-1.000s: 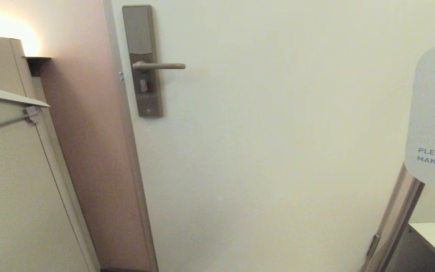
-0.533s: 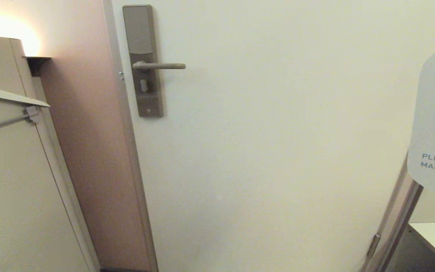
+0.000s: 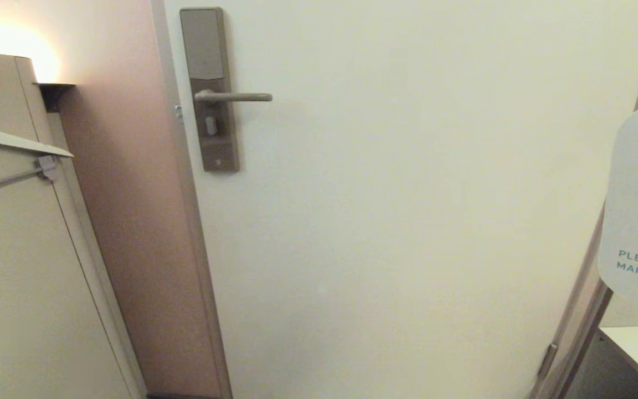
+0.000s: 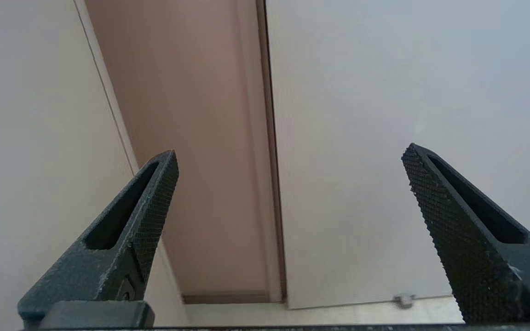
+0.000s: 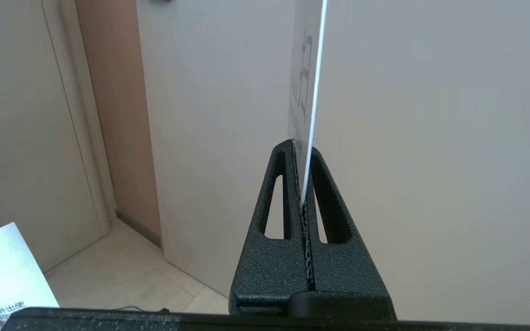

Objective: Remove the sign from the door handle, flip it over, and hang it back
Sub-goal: Hang the sign back with the other side facing out

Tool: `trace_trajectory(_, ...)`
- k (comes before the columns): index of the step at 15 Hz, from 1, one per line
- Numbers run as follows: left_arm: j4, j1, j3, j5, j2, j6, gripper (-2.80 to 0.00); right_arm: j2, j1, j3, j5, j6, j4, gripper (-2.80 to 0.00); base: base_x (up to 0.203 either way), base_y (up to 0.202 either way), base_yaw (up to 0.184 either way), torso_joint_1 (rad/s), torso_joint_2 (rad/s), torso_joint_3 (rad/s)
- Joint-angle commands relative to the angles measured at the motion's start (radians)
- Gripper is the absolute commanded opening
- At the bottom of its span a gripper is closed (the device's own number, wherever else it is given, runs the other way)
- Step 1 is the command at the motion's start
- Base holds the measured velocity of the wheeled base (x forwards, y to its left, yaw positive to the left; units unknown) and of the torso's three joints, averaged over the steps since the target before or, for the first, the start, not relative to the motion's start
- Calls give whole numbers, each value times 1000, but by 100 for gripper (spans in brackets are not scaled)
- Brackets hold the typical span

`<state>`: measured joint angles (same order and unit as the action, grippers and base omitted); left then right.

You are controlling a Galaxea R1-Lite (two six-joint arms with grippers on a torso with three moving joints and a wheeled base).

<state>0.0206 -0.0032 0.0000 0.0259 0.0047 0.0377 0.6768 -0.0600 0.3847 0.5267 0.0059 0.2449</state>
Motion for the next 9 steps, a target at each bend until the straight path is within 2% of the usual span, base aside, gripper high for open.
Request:
trace_trajectory(1, 1, 0, 0, 0, -5, -2, 0, 17, 0, -3, 2, 0, 2, -280, 0, 0, 0, 0, 0, 0)
trace_trajectory(4, 1, 0, 0, 0, -5, -2, 0, -30, 0, -56, -19, -2, 5, -280, 0, 0, 0, 0, 0, 0)
trace_trajectory(7, 1, 0, 0, 0, -5, -2, 0, -141, 0, -145, -120, -1, 4, -280, 0, 0, 0, 0, 0, 0)
trace_trajectory(9, 1, 0, 0, 0, -5, -2, 0, -242, 0, -203, -157, -1, 1, -280, 0, 0, 0, 0, 0, 0)
